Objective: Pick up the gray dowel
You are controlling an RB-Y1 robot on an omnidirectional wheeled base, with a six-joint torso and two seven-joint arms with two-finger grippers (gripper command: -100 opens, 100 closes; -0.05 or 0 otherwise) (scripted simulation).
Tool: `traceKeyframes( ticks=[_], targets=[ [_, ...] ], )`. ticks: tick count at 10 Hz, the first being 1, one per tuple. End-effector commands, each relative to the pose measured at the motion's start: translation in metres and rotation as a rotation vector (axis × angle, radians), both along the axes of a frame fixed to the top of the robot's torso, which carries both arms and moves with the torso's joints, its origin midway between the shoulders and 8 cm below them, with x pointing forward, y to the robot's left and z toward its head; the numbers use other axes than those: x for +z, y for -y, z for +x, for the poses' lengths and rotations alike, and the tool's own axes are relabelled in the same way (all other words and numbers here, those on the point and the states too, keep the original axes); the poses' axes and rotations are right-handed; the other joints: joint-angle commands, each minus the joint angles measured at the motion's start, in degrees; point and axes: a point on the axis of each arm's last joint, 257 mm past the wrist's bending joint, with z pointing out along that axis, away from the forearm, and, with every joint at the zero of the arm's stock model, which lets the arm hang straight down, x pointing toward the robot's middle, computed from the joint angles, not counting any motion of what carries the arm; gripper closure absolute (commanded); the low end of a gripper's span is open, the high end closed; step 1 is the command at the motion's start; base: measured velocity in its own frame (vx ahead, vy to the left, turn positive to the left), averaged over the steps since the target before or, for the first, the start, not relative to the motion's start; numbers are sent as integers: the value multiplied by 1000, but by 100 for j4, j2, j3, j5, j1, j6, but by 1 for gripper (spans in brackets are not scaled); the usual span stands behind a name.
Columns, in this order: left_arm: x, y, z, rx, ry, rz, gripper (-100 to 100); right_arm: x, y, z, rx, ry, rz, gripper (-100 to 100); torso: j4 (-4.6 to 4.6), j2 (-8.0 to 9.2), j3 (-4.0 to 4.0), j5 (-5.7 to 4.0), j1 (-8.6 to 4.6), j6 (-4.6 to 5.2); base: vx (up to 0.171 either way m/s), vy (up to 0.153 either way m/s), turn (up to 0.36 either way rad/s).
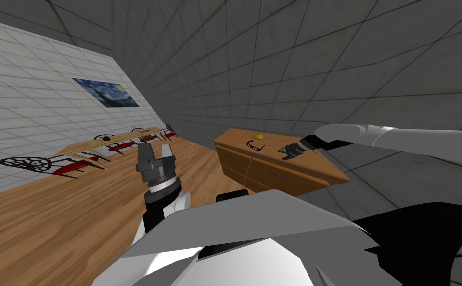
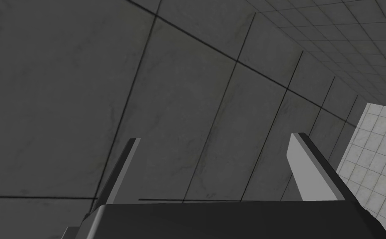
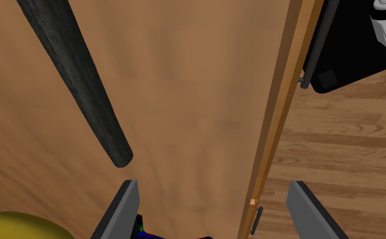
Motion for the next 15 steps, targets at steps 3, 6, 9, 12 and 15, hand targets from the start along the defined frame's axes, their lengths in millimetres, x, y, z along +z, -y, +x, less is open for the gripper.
traceKeyframes(
  ticks=[3,6,9,12,15],
  targets=[
    [0,0,0,0,0,0,0,4,21,-6,-17,-42,-70,-100,0,0,0,2,2,-3,12,-4,64],
    [0,0,0,0,0,0,0,5,55,-25,-50,-116,-168,-100,0,-2,-1,-2,-4,1,20,-14,102],
    [0,0,0,0,0,0,0,5,69,-36,-66,-153,-207,-100,0,1,0,-2,-3,2,17,-12,50],
    [0,0,0,0,0,0,0,3,92,-57,-92,-217,-266,-100,-1,-4,-2,-1,-4,0,27,-19,88],
    [0,0,0,0,0,0,0,2,100,-65,-102,-243,-286,-100,0,1,1,-3,-5,3,13,-14,24]
  ],
)
